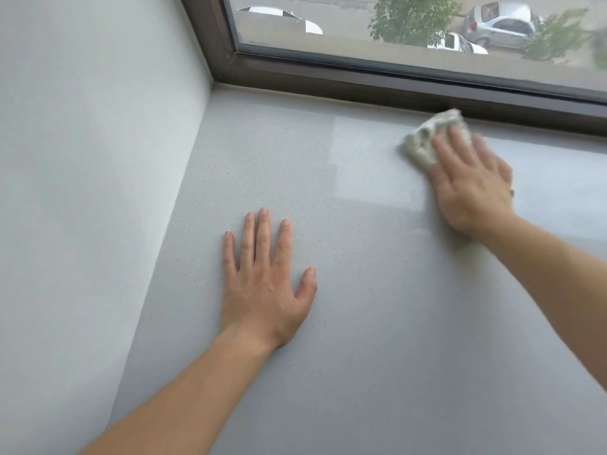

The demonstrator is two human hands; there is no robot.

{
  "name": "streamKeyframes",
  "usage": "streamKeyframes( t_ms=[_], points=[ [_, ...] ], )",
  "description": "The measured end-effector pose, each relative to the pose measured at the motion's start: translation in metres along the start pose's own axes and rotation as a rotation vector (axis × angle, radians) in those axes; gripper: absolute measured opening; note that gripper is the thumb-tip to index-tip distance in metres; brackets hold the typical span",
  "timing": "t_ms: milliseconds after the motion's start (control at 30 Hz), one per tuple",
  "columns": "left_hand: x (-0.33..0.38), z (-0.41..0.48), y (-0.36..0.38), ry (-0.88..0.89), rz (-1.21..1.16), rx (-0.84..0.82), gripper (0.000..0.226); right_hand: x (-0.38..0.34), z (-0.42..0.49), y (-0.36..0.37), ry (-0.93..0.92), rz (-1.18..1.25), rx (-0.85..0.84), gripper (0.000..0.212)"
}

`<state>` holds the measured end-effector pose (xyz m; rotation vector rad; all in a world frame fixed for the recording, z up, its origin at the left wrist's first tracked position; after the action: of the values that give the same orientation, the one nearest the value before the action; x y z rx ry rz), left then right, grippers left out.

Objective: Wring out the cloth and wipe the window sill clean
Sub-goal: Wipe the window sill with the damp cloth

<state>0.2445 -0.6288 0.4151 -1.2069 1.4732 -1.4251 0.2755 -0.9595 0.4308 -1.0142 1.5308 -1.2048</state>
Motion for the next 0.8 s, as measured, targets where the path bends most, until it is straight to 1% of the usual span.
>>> streamKeyframes(
  t_ms=[33,67,100,133,200,233,267,300,333,433,467,500,533,600,667,700,733,800],
  points=[
    [0.0,0.0,0.0,-0.002,0.002,-0.001,0.079,0.012,0.008,-0.003,0.119,0.037,0.013,0.057],
    [0.0,0.0,0.001,-0.004,0.004,0.0,0.079,0.011,0.01,-0.003,0.194,0.065,0.025,0.057],
    [0.0,0.0,0.0,-0.004,0.004,0.0,0.079,-0.001,0.003,-0.001,0.223,0.068,0.036,0.057],
    [0.0,0.0,0.0,-0.004,0.002,0.003,0.079,-0.016,-0.01,0.004,0.205,0.059,0.036,0.057],
    [0.001,0.0,0.0,-0.005,-0.002,0.006,0.08,-0.044,-0.052,0.015,0.018,0.024,0.011,0.055],
    [0.001,-0.001,0.001,-0.004,-0.001,0.003,0.08,-0.049,-0.073,0.016,-0.091,0.002,-0.033,0.055],
    [0.001,-0.001,0.001,-0.002,0.002,0.001,0.08,-0.044,-0.083,0.016,-0.177,-0.021,-0.063,0.055],
    [0.001,-0.002,0.002,-0.002,0.006,0.002,0.08,-0.031,-0.081,0.013,-0.215,-0.027,-0.074,0.055],
    [0.001,-0.002,0.002,-0.004,0.009,0.005,0.08,-0.015,-0.071,0.009,-0.176,-0.027,-0.073,0.054],
    [0.001,-0.002,0.002,-0.013,0.01,0.009,0.08,0.023,-0.045,-0.001,0.145,0.067,-0.019,0.055],
    [0.001,-0.002,0.002,-0.016,0.008,0.008,0.08,0.019,-0.047,0.001,0.218,0.091,-0.001,0.055],
    [0.001,-0.002,0.002,-0.018,0.005,0.008,0.08,0.005,-0.055,0.005,0.246,0.098,0.011,0.056],
    [0.001,-0.003,0.002,-0.02,0.002,0.009,0.08,-0.012,-0.071,0.011,0.22,0.087,0.014,0.057],
    [0.001,-0.002,0.001,-0.025,-0.006,0.014,0.08,-0.047,-0.112,0.023,0.039,0.047,0.001,0.058],
    [0.001,-0.002,0.002,-0.028,-0.015,0.015,0.08,-0.053,-0.14,0.029,-0.141,0.013,-0.054,0.056],
    [0.001,-0.002,0.003,-0.03,-0.023,0.015,0.08,-0.045,-0.14,0.027,-0.194,0.009,-0.067,0.055],
    [0.001,-0.002,0.003,-0.032,-0.037,0.013,0.08,-0.031,-0.133,0.024,-0.208,0.001,-0.058,0.054],
    [0.006,-0.004,0.0,-0.039,-0.078,0.019,0.076,0.0,-0.111,0.016,-0.131,0.003,-0.023,0.053]
  ],
)
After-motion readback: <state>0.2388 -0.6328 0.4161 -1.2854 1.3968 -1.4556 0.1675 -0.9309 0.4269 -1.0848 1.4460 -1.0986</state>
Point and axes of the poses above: each hand's wrist, its own z-axis towards the middle knuckle, its own y-axis out of the palm, x = y × z, the point moved 4 cm from there along z, towards the middle knuckle, and after that the axes turned 6 degrees about -y, right-handed, at the moved point
